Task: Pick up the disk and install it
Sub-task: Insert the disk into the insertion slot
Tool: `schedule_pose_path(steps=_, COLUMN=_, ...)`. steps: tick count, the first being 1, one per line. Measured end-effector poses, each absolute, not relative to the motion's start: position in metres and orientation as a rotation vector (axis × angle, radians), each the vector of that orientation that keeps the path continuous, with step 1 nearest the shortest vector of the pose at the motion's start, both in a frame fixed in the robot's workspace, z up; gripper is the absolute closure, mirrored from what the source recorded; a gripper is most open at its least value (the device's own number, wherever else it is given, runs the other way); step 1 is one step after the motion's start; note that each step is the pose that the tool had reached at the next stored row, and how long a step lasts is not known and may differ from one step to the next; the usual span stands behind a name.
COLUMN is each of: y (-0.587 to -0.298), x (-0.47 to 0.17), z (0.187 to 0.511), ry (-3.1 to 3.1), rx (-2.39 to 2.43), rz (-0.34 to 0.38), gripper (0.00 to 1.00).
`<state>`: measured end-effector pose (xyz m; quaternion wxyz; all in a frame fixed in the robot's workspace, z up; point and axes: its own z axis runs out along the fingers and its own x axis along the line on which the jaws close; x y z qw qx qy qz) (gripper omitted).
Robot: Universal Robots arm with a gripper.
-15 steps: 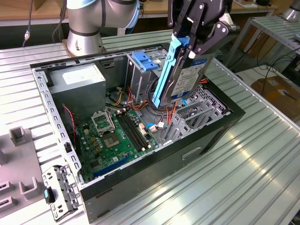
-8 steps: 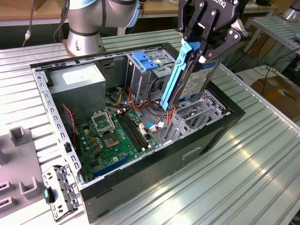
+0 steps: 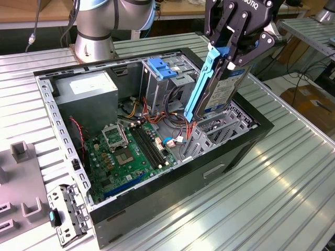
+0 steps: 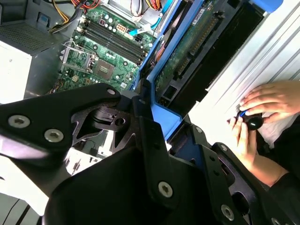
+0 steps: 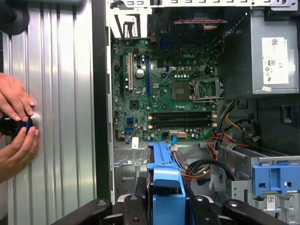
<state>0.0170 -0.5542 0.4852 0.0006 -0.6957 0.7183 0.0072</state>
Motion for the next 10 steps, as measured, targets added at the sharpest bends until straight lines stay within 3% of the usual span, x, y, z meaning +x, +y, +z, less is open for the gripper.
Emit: schedule_pose_path(steps=10, y=-0.5542, x=0.0179, z=0.485, ry=2.256, rx=-2.185, rz=0.023, gripper=0.63)
